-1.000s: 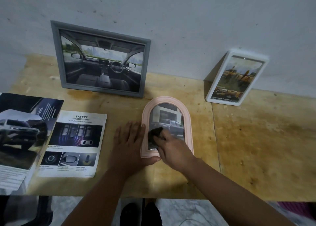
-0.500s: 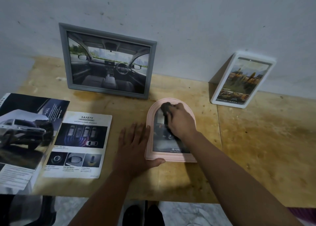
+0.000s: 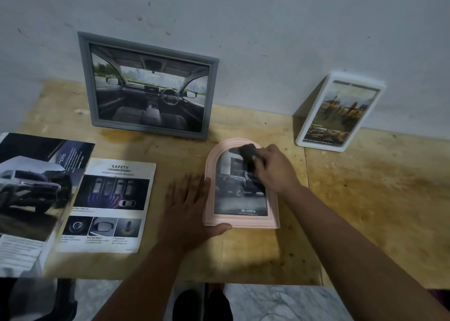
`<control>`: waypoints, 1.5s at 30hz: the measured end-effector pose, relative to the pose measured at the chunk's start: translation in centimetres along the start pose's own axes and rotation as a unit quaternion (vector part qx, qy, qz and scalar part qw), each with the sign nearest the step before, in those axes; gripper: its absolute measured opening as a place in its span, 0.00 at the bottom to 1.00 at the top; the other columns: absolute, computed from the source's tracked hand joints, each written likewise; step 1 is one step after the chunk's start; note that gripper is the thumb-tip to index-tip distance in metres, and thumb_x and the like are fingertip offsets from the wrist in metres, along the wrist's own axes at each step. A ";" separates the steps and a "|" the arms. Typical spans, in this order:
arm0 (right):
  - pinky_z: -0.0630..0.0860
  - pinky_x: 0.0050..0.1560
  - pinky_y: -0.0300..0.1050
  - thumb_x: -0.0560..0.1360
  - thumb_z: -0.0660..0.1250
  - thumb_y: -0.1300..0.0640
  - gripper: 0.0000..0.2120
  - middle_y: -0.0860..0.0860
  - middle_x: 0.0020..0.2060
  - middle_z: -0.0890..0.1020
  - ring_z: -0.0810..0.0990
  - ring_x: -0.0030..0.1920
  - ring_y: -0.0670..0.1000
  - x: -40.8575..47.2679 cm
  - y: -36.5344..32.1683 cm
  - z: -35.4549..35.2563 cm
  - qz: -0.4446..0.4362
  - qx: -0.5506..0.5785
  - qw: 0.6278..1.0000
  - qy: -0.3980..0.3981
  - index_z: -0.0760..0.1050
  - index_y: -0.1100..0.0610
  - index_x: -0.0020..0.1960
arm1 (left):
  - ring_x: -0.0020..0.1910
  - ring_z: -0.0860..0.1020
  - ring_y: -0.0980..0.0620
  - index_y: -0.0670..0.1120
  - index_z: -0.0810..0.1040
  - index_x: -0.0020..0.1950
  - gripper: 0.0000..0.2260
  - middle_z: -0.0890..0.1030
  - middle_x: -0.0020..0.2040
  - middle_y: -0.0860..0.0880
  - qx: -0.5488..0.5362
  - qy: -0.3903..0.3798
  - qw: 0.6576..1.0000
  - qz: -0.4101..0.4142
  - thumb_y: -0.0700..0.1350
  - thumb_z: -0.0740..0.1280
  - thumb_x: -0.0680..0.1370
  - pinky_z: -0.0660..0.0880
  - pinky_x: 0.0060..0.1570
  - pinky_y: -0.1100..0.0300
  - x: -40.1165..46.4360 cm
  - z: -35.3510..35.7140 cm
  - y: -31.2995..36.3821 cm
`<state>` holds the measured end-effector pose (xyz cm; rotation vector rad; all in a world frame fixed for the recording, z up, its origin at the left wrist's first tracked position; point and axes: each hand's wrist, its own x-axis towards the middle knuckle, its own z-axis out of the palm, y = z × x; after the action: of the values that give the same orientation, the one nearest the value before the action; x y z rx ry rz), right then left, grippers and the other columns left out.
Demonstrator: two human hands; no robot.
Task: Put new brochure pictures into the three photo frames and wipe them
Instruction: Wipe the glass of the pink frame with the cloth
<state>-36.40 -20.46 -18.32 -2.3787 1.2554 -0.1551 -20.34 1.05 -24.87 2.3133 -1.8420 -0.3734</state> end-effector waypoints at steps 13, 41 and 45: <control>0.76 0.62 0.47 0.83 0.63 0.55 0.15 0.47 0.59 0.79 0.78 0.58 0.48 -6.6 -1.5 1.0 -0.137 0.108 0.949 -0.262 0.81 0.48 0.66 | 0.82 0.55 0.38 0.46 0.58 0.83 0.55 0.59 0.83 0.41 0.010 0.006 1.000 0.006 0.83 0.54 0.69 0.49 0.79 0.35 0.0 0.1 0.3; 0.74 0.47 0.40 0.84 0.61 0.52 0.15 0.51 0.61 0.78 0.81 0.50 0.52 -9.7 -6.3 5.2 0.008 0.034 0.992 -0.123 0.80 0.50 0.66 | 0.81 0.58 0.36 0.44 0.60 0.82 0.53 0.61 0.82 0.39 0.010 -0.023 1.000 0.012 0.81 0.53 0.70 0.52 0.78 0.34 0.2 0.2 -0.2; 0.77 0.45 0.44 0.83 0.63 0.54 0.13 0.47 0.43 0.83 0.81 0.42 0.46 -9.7 -3.1 0.1 0.123 0.281 0.935 -0.179 0.83 0.42 0.48 | 0.80 0.58 0.36 0.45 0.60 0.82 0.54 0.61 0.82 0.40 -0.004 -0.056 0.998 0.000 0.82 0.54 0.69 0.51 0.77 0.38 0.3 -0.5 0.0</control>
<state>-39.68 -11.07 -16.03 -1.6569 1.1317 0.0020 -20.17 0.71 -24.45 2.3314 -1.8863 -0.5185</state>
